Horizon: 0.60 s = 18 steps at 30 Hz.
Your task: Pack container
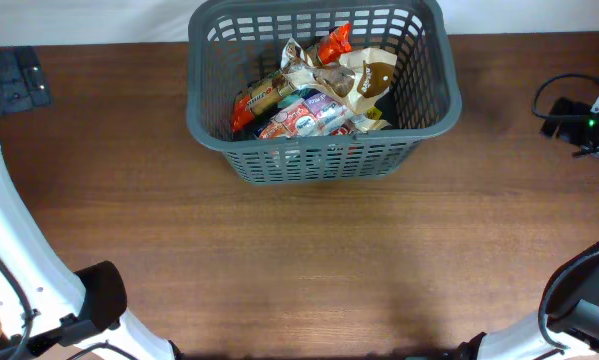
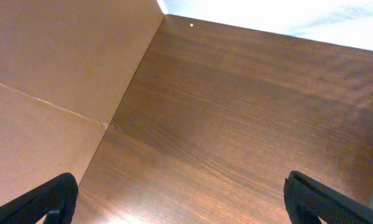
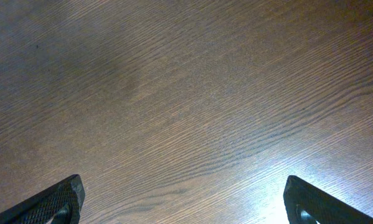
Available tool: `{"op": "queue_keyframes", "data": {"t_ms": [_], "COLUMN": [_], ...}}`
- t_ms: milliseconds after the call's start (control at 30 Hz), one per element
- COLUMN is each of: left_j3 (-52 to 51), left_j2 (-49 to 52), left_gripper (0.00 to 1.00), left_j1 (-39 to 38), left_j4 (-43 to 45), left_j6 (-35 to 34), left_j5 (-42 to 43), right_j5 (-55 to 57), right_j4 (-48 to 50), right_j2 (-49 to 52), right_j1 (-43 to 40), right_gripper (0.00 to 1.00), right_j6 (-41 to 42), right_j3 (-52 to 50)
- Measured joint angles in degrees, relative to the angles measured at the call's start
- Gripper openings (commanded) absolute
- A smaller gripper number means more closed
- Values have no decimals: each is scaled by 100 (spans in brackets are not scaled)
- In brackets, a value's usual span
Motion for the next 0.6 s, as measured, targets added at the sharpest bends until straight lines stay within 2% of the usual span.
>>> {"op": "queue_keyframes", "data": {"t_ms": [167,267,600], "left_j3": [0,0,0], "left_j2": [0,0,0], "left_gripper": [99,99,99], "left_j1": [0,0,0], "left_j4": [0,0,-4], "left_j6": [0,0,0], "left_j5": [2,2,2], "right_j5": [4,2,-46], "right_j4": [-9,-4,0], "right_j2": [-136,-525,-3029], "right_j1": [232,638,2461], "right_gripper": [99,99,99], "right_j6": [0,-2,-2], "right_j3": [-17,-26,-26]}}
